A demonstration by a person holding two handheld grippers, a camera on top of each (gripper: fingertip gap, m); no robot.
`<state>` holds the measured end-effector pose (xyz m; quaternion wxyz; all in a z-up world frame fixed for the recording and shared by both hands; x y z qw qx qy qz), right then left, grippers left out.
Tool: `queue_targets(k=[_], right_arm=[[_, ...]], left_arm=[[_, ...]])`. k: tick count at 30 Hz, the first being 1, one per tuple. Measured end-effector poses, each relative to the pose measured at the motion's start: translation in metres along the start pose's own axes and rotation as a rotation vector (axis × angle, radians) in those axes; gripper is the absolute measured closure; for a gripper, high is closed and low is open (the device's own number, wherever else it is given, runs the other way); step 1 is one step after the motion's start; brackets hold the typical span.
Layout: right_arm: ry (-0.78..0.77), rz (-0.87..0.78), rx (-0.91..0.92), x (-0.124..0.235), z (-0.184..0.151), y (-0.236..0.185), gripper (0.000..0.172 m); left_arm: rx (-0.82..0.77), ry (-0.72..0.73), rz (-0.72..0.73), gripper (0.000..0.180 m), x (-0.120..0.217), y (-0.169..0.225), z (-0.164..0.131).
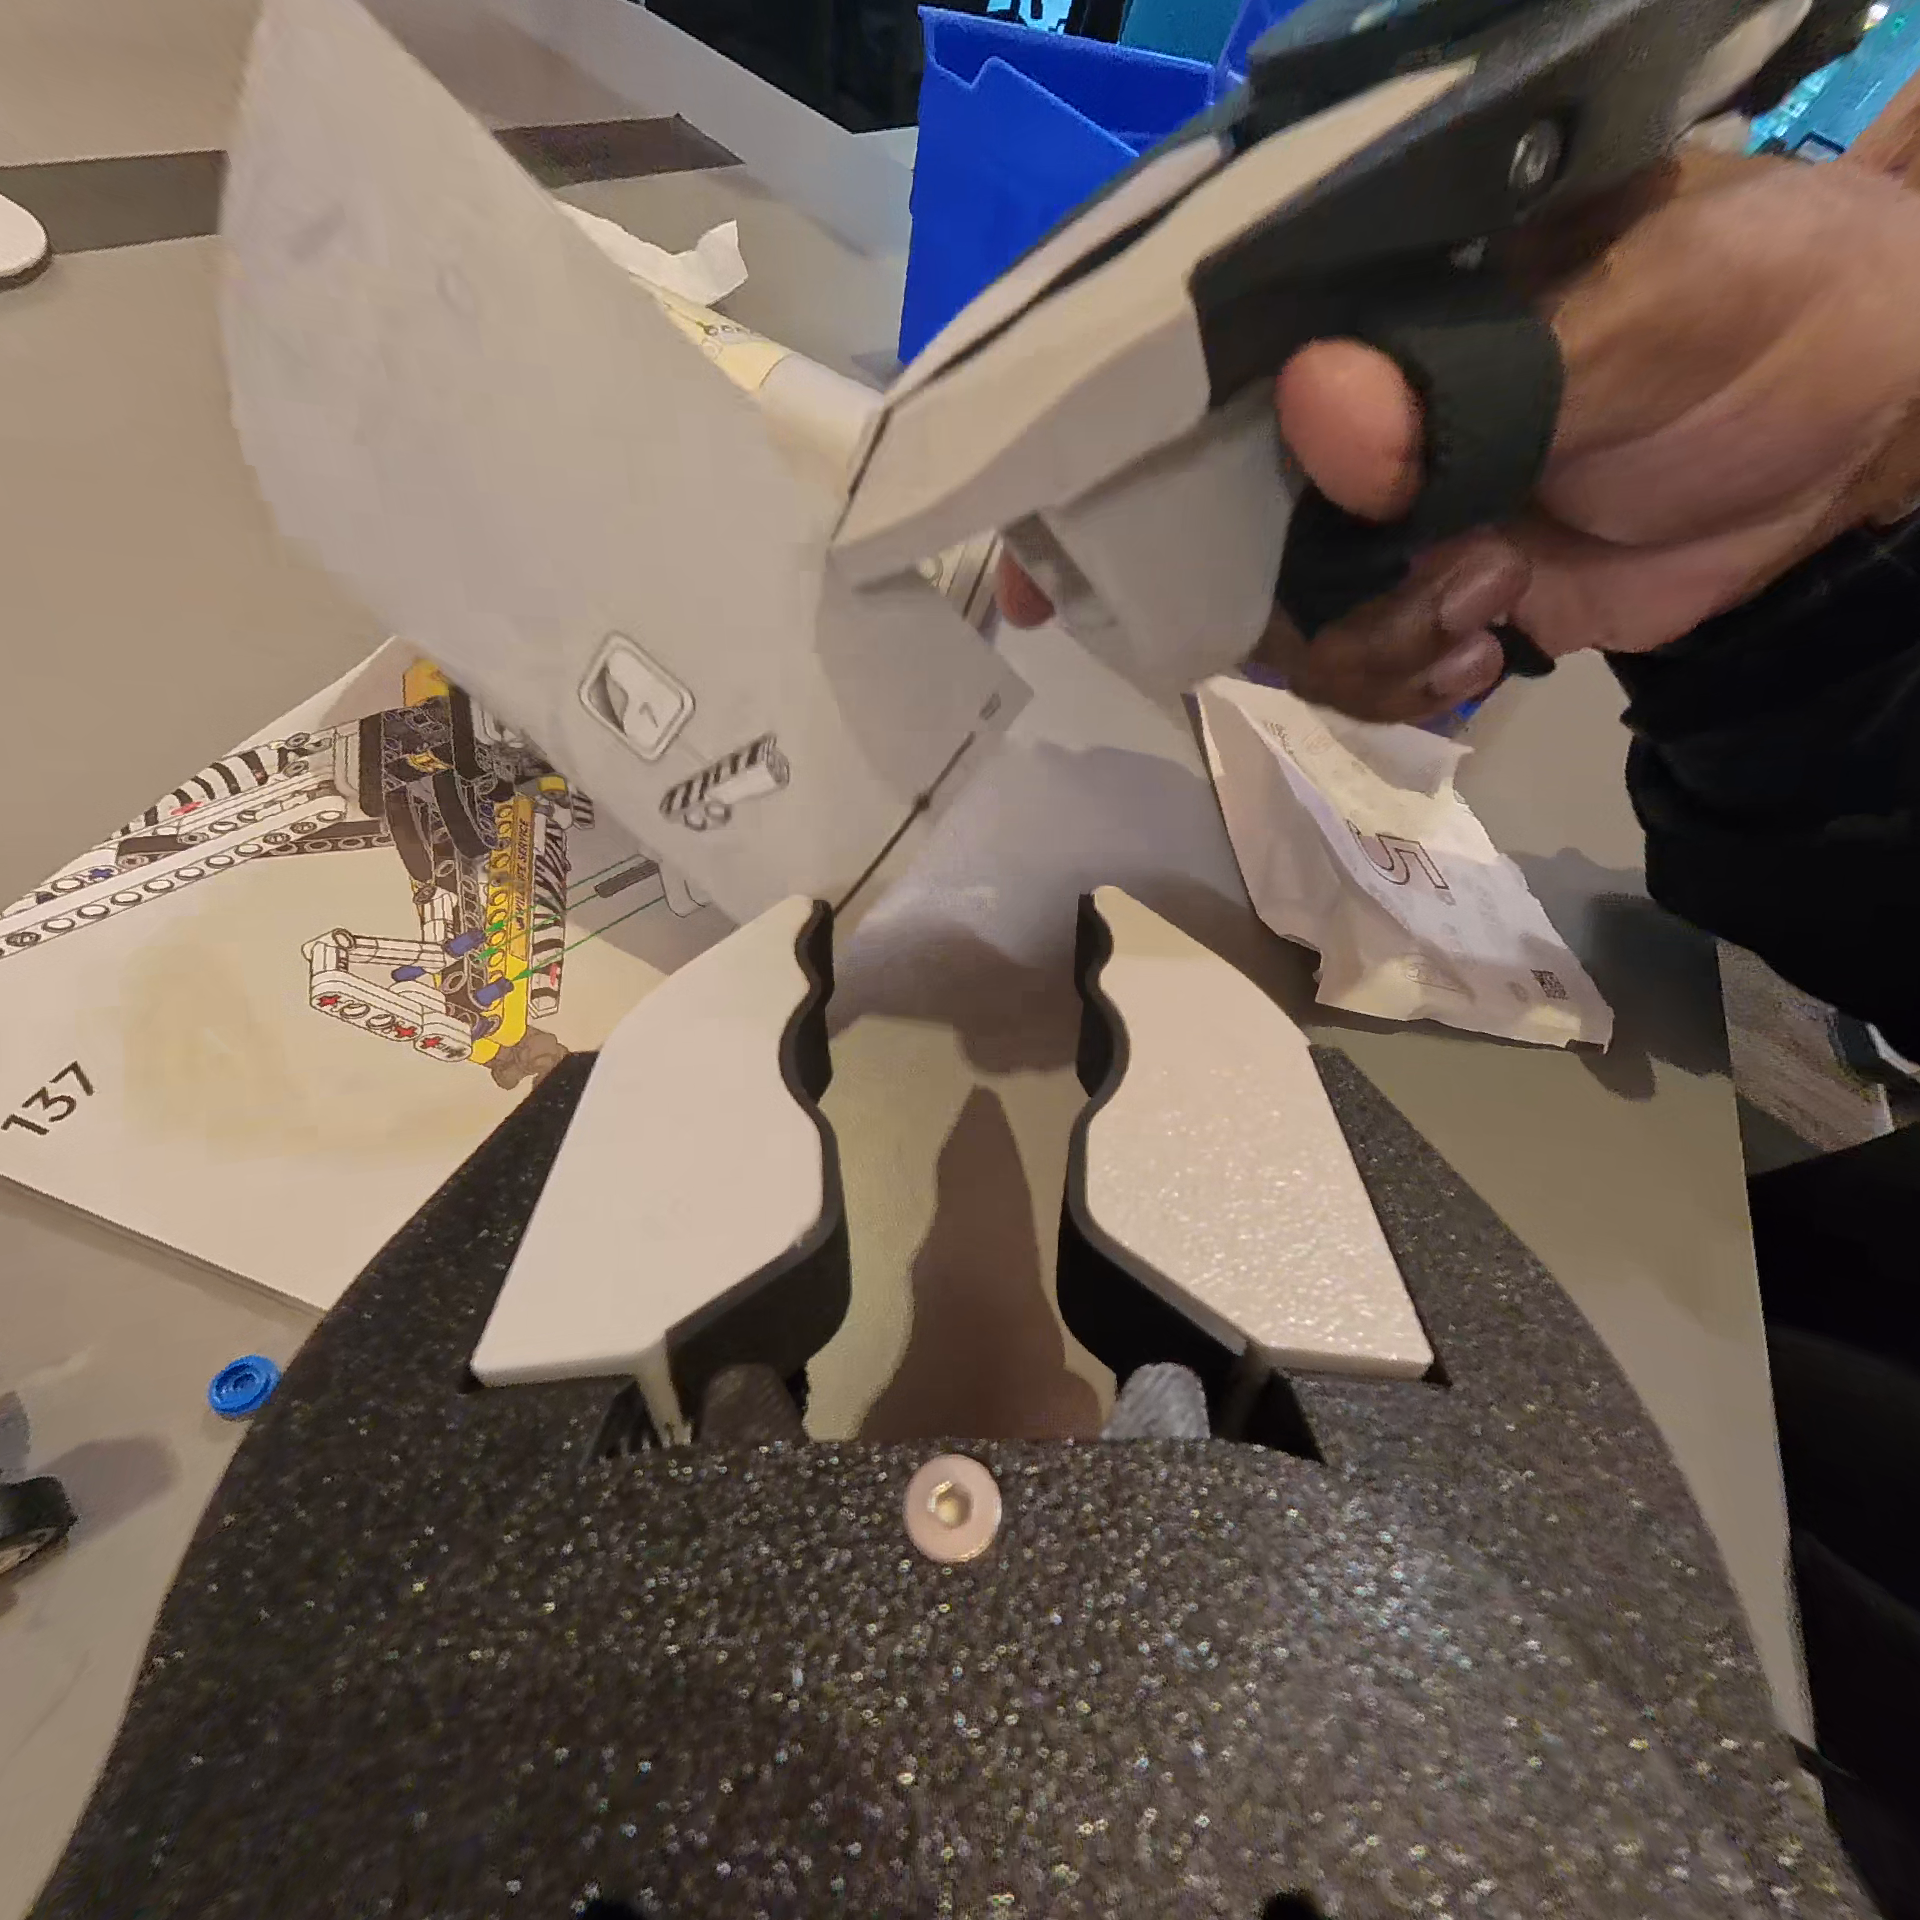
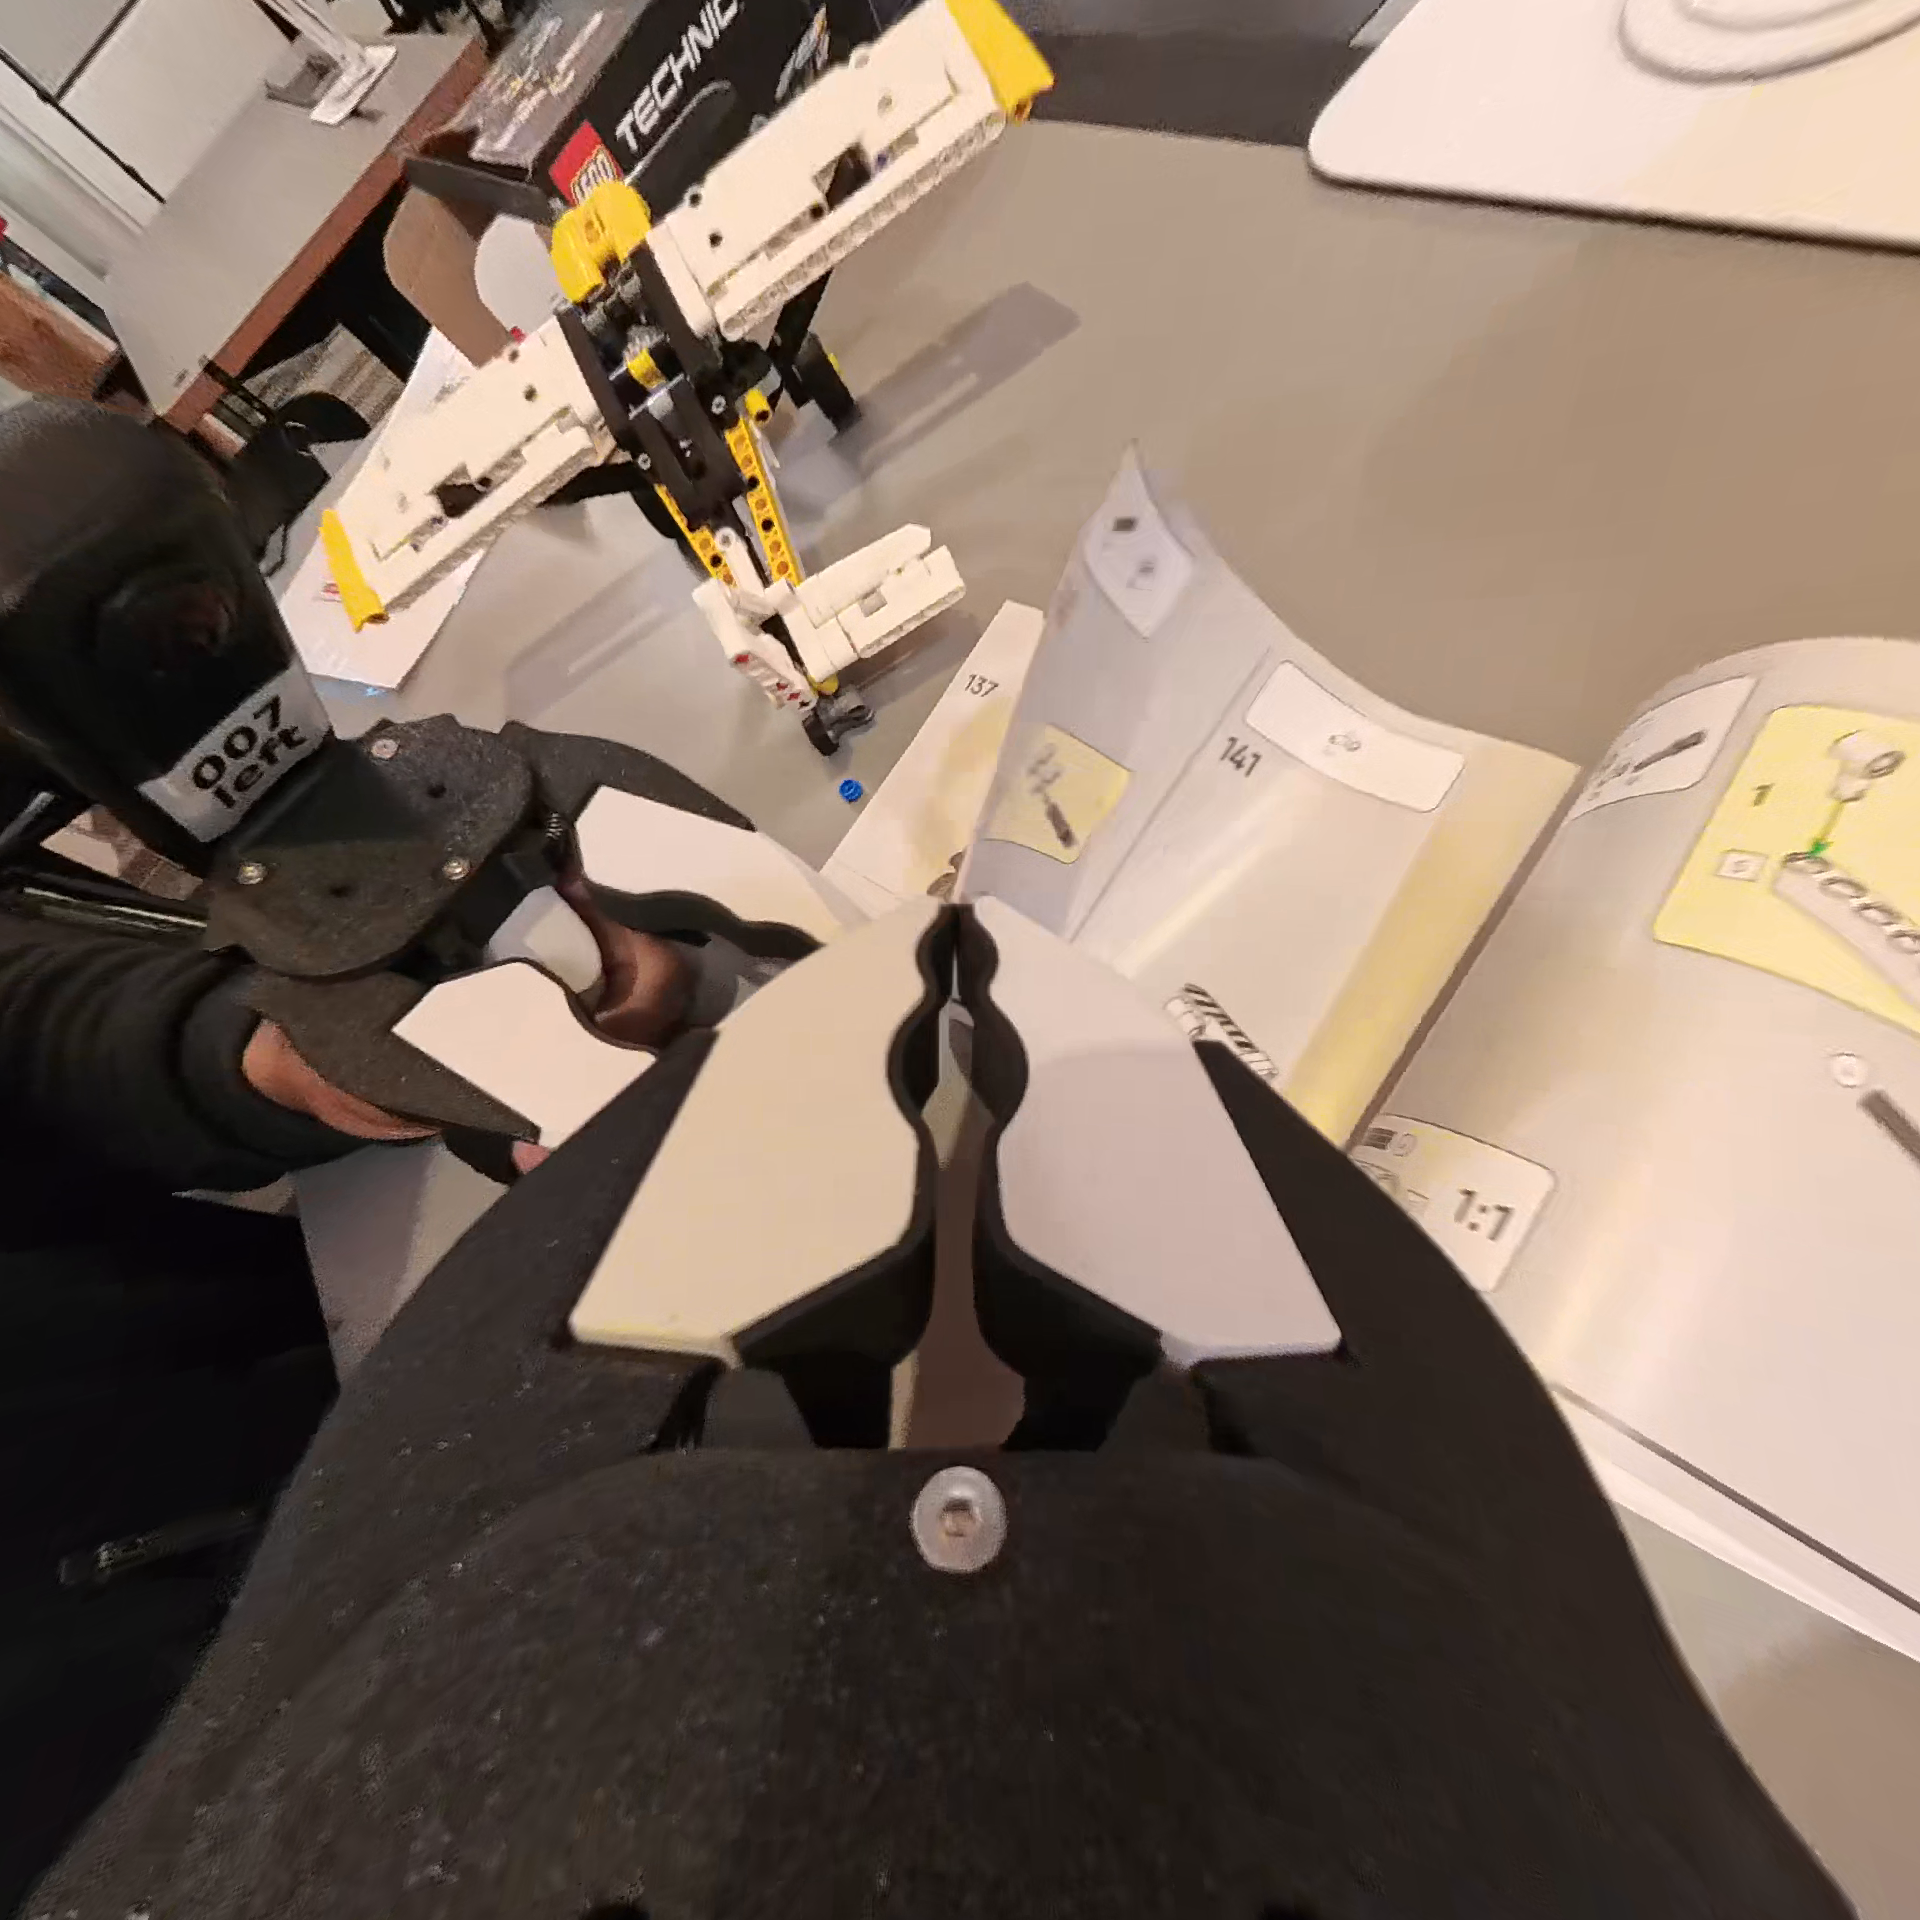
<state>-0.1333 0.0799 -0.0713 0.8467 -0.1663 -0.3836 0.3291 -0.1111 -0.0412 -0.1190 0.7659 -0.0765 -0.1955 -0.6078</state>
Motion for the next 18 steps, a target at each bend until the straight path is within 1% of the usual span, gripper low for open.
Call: queue_targets(k=[9, 12, 18], right_arm=[[-0.025, -0.188, 0.162, 0.036, 0.028, 0.007, 0.172], [-0.029, -0.282, 0.184, 0.057, 0.039, 0.025, 0.172], [-0.087, -0.41, 0.133, 0.092, 0.05, 0.078, 0.172]], left_arm=[[-0.005, 0.002, -0.015, 0.134, 0.018, 0.002, -0.006], [0.0, 0.015, -0.029, 0.134, 0.026, 0.002, -0.007], [-0.018, 0.039, -0.061, 0.139, 0.038, 0.007, -0.008]])
Point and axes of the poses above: each gripper's, where its closed fingertips meet, x back along the fingers, z out of its top, y = z × x across the jaws, the point moved 7 cm from there along x, back along the fingers, and after that the axes turned 11 degrees about -x, right-handed, at the moved point
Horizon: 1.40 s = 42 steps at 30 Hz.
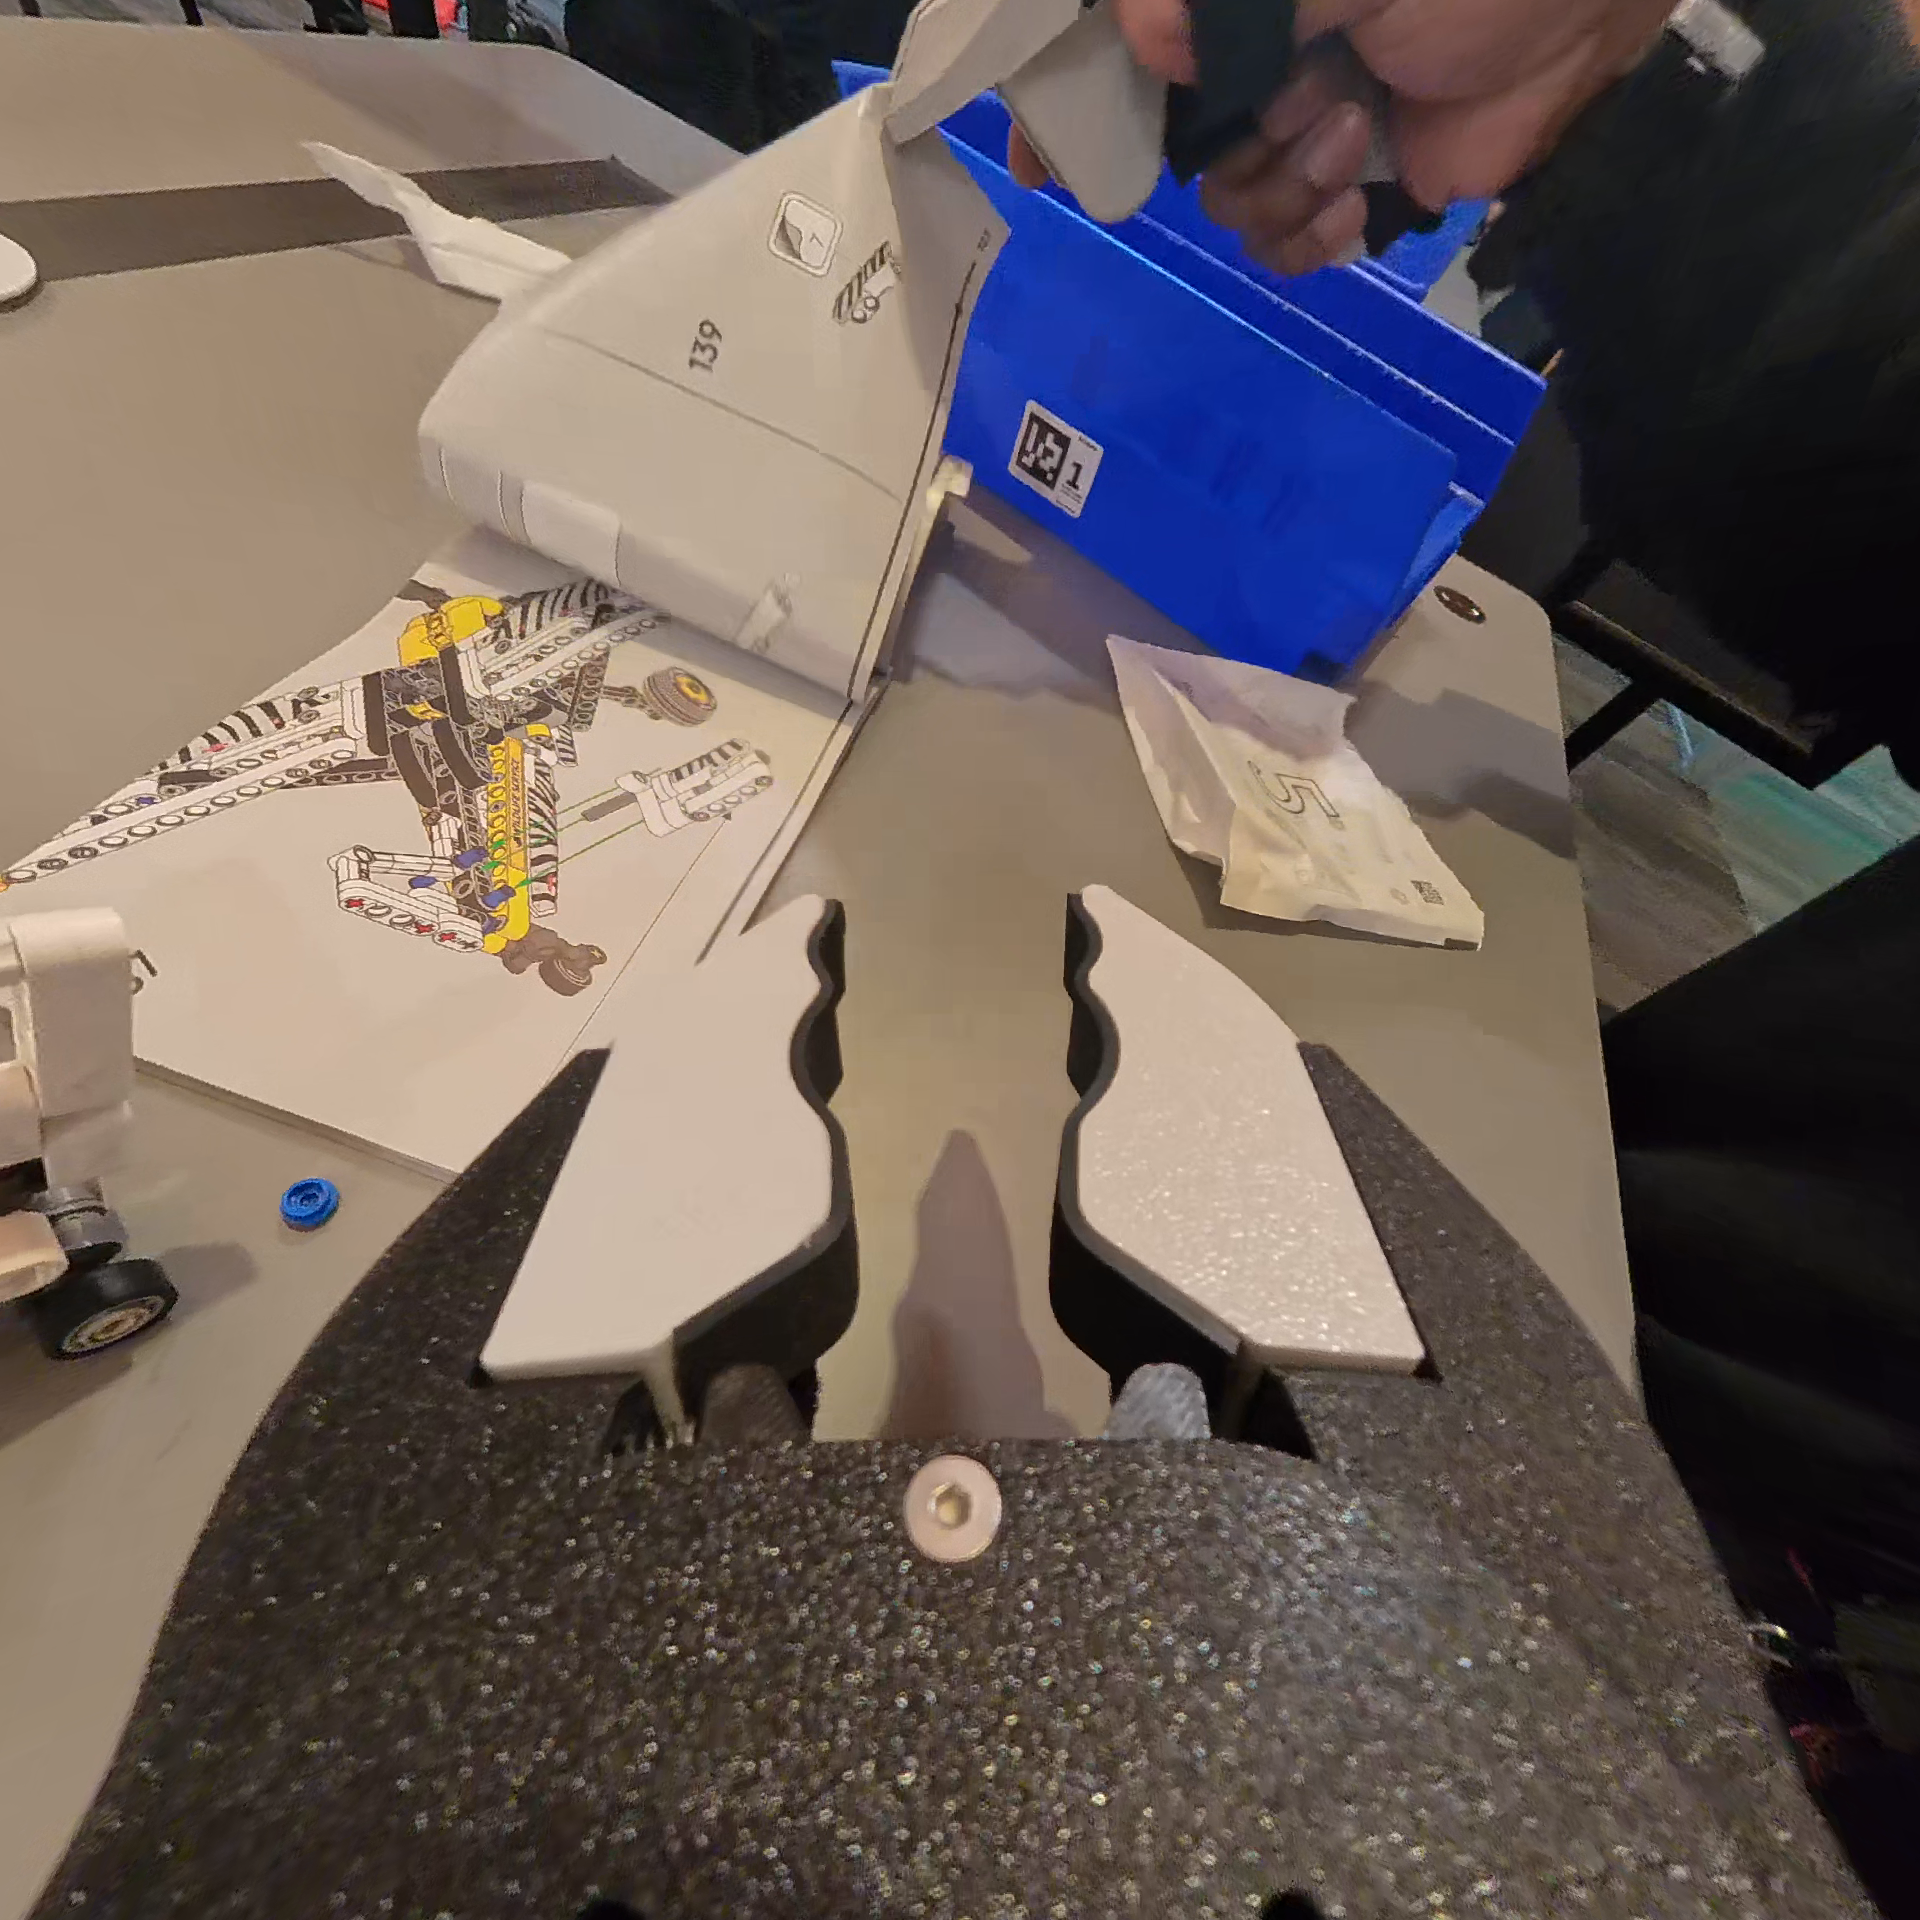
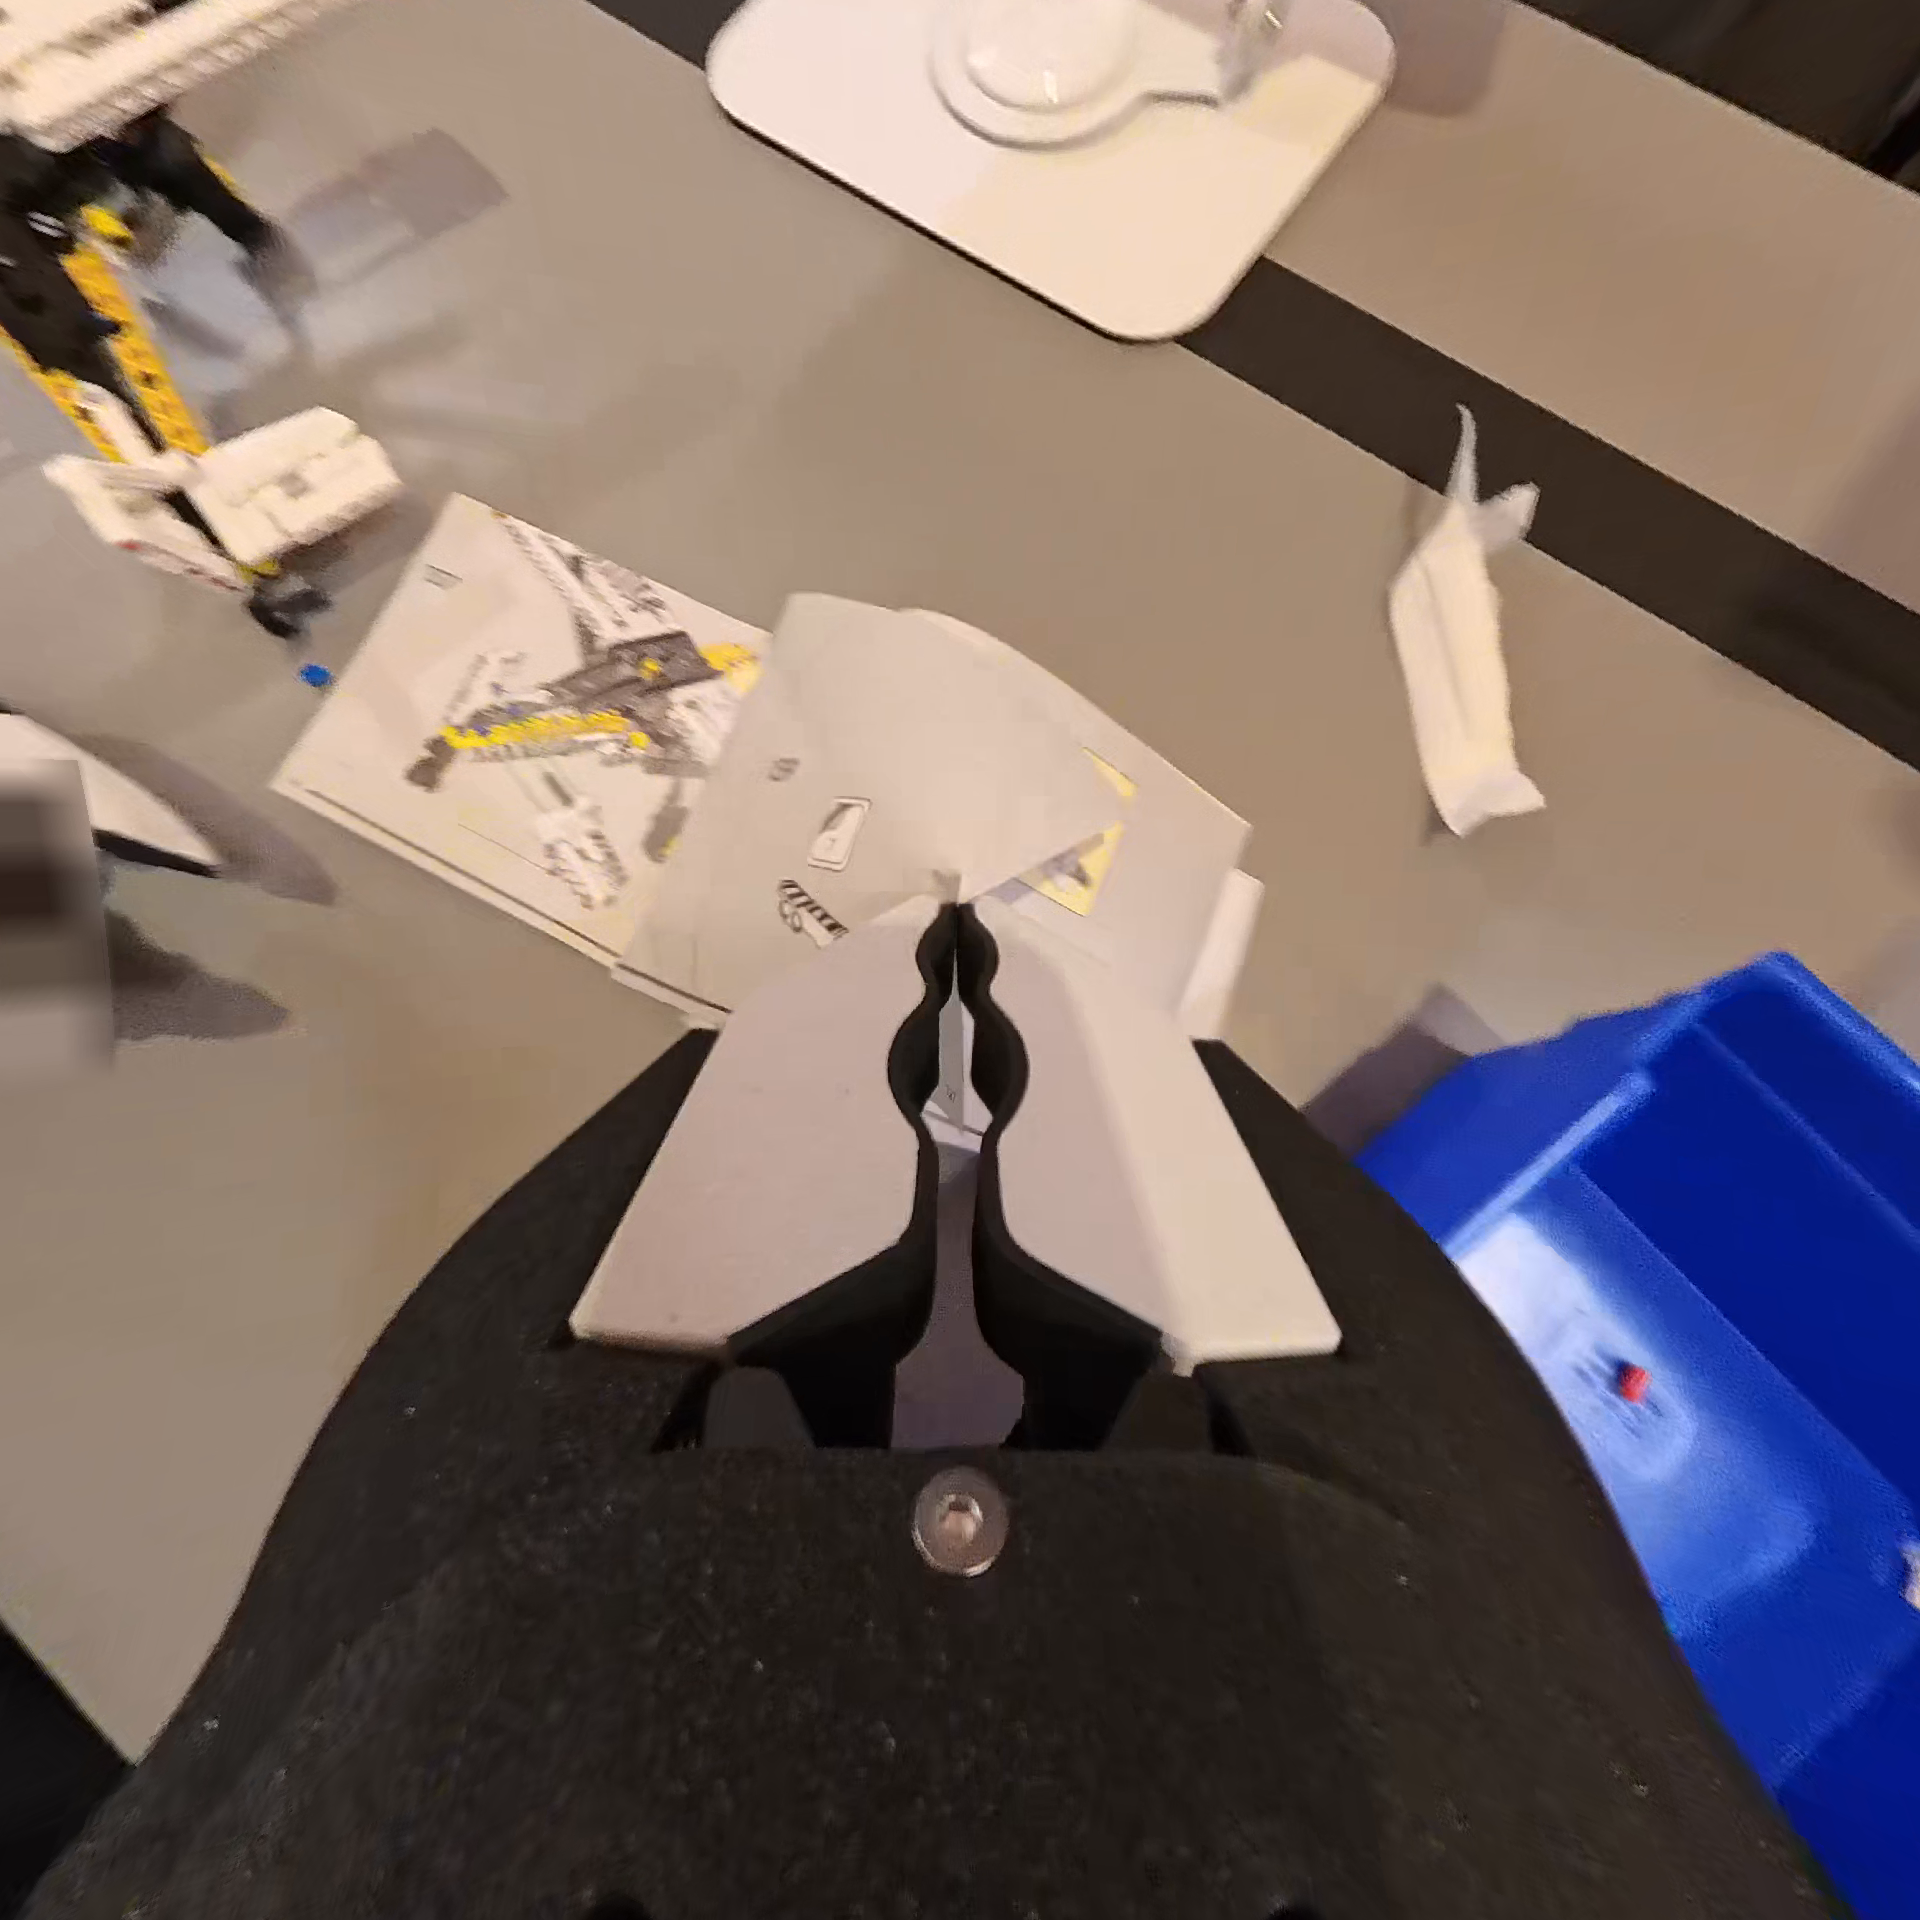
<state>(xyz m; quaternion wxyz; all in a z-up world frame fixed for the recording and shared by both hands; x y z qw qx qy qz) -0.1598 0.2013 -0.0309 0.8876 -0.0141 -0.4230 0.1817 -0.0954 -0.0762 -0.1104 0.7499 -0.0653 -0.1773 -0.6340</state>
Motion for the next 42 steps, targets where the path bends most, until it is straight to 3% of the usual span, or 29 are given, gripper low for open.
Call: queue_targets(k=[8, 12, 18, 28, 35, 39, 42], right_arm=[[-0.1, -0.058, 0.022, -0.008, -0.006, 0.036, 0.172], [-0.096, -0.026, 0.034, -0.009, -0.007, 0.035, 0.172], [-0.046, 0.178, -0.033, -0.002, -0.008, 0.027, 0.172], [-0.119, 0.156, -0.027, -0.003, -0.015, 0.043, 0.171], [-0.196, 0.074, 0.06, -0.003, -0.016, 0.039, 0.159], [-0.161, -0.185, 0.197, 0.009, -0.007, 0.042, 0.143], [-0.077, -0.035, 0.364, 0.003, -0.002, -0.009, 0.145]], left_arm=[[-0.049, 0.031, 0.029, 0.139, 0.011, 0.002, -0.005], [-0.028, 0.073, 0.02, 0.141, 0.015, -0.002, -0.003], [0.0, 0.121, -0.005, 0.142, 0.016, -0.005, -0.001], [-0.001, 0.092, -0.013, 0.142, 0.011, -0.006, -0.003], [-0.004, 0.086, -0.018, 0.142, 0.01, -0.005, -0.003], [-0.007, 0.084, -0.018, 0.142, 0.01, -0.005, -0.003], [-0.005, 0.068, -0.013, 0.142, 0.007, -0.007, -0.003]])
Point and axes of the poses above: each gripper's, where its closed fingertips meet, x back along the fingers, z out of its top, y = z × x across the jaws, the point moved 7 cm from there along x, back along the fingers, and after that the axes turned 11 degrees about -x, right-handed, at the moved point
